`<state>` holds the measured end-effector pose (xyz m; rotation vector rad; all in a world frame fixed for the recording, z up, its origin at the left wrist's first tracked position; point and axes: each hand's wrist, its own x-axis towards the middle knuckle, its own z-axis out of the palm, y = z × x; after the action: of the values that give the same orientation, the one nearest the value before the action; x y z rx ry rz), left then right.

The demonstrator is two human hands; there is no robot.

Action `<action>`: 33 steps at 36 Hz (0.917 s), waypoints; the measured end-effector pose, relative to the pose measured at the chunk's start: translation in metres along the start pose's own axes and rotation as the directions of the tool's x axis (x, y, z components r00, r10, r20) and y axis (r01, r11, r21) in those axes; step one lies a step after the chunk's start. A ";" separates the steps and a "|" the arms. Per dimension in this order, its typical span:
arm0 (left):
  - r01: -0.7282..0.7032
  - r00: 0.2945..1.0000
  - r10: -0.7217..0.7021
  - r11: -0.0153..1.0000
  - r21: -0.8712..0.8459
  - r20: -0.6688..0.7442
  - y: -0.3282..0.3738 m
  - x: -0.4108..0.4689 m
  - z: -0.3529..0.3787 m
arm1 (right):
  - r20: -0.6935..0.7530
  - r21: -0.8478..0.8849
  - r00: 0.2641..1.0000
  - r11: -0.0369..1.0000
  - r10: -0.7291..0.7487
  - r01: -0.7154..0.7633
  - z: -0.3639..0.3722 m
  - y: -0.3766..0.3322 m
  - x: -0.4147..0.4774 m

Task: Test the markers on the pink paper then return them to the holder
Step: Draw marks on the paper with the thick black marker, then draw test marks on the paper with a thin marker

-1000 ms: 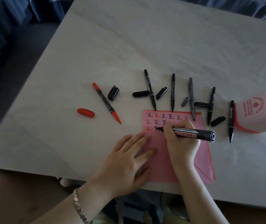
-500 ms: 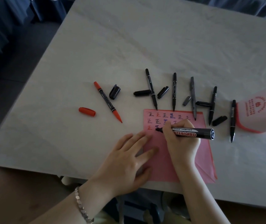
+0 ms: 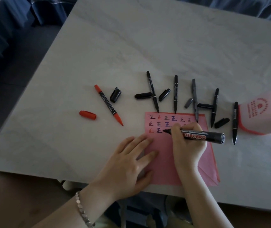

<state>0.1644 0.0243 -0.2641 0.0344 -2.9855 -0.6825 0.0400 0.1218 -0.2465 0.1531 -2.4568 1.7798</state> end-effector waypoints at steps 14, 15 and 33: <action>-0.082 0.993 0.081 0.997 -0.012 -0.083 -0.003 -0.003 0.002 | 0.390 0.268 0.831 0.814 0.397 -0.515 -0.035 -0.025 0.046; -0.082 0.993 0.080 0.996 -0.018 -0.088 -0.003 -0.003 0.003 | 0.445 0.327 0.807 0.769 0.387 -0.549 -0.039 -0.031 0.054; -0.081 0.989 0.072 0.995 -0.062 -0.128 -0.005 -0.004 0.004 | 0.813 -0.426 0.569 0.791 0.123 0.439 0.071 -0.069 0.067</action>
<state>0.1677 0.0214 -0.2703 -0.0396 -2.8262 -0.7425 -0.0185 0.0318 -0.1940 1.3918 -3.2842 0.7872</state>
